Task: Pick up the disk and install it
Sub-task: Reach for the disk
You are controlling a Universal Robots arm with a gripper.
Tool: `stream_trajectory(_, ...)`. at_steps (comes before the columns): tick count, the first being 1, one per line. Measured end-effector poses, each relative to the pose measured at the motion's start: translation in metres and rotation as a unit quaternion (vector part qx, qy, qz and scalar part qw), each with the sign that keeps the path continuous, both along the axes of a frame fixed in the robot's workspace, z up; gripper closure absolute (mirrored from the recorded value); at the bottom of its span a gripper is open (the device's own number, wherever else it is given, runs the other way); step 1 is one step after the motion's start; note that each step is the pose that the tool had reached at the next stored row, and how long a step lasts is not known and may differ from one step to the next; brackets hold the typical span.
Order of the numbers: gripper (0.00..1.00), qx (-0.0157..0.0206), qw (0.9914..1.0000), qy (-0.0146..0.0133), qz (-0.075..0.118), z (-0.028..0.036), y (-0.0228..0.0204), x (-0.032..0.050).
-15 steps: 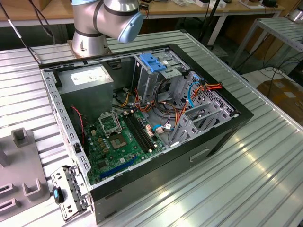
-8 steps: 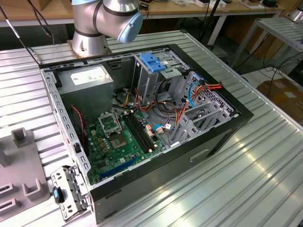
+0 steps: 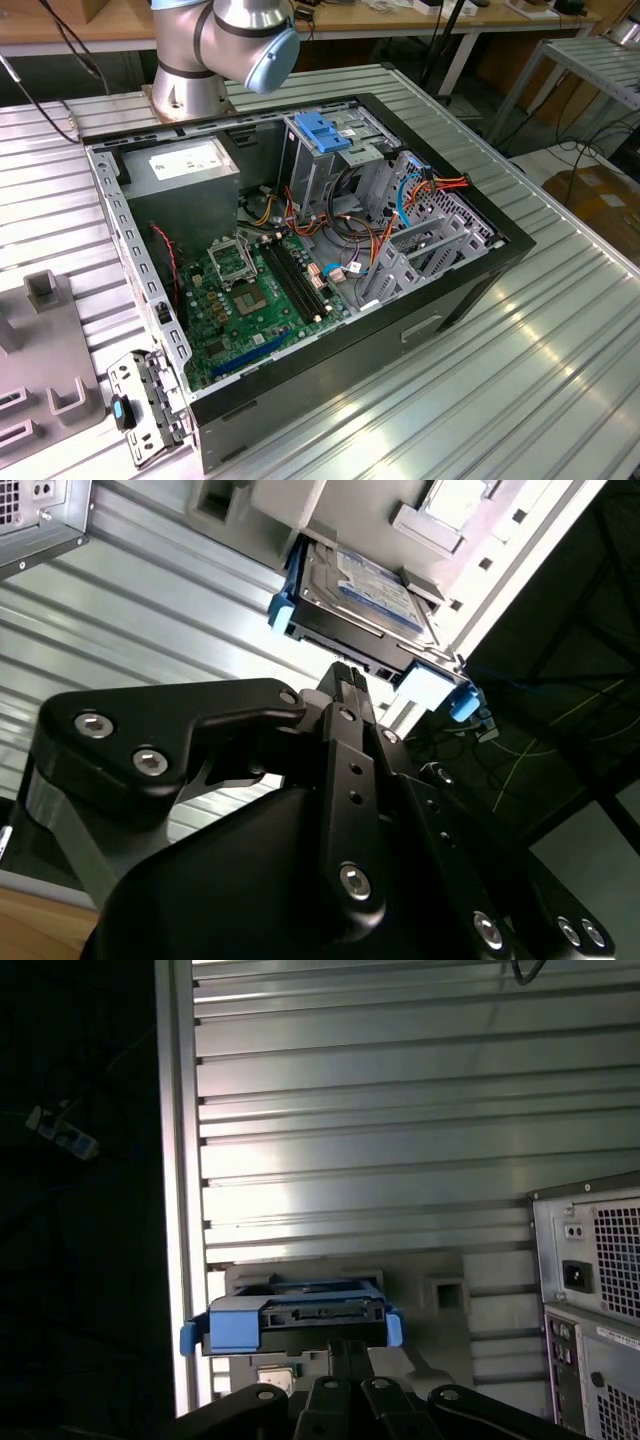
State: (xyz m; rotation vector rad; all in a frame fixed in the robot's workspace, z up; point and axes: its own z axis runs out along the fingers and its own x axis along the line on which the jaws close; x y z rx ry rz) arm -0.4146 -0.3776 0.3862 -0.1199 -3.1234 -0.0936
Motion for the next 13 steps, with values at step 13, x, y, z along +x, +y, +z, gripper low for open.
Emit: stream_trajectory(13,0.9,0.0004,1.0,0.0,0.0,-0.0003,0.0008,-0.0368)
